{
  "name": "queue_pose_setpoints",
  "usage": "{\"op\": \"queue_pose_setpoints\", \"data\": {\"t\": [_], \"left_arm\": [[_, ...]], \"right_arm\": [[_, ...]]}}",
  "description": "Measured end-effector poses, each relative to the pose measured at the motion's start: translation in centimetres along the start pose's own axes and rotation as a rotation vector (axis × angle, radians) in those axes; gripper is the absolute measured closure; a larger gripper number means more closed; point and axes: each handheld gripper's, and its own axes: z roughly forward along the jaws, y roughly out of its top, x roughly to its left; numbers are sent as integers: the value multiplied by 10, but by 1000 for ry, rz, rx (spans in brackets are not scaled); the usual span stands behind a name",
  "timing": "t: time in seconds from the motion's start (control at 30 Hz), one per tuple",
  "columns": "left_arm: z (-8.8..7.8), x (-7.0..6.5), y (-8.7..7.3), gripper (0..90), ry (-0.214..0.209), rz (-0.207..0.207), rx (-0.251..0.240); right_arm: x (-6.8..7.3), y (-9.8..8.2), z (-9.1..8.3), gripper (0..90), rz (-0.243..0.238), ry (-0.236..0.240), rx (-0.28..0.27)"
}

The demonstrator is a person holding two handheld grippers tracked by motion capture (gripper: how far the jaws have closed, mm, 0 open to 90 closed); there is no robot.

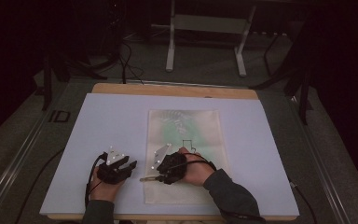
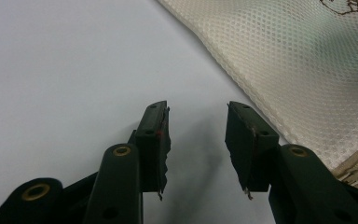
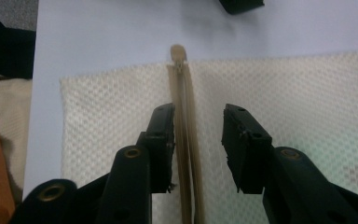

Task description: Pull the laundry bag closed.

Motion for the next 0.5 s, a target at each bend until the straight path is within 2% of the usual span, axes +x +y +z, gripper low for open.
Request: {"op": "queue_pose_setpoints", "data": {"t": [0.17,0.5], "left_arm": [[0,0,0,584,1,-4,-7],[-2,2,0,581,4,-11,-17]], "right_arm": [[-1,9,5,739,-10,6,0],[2,23,21,754,-12,33,-12]]}}
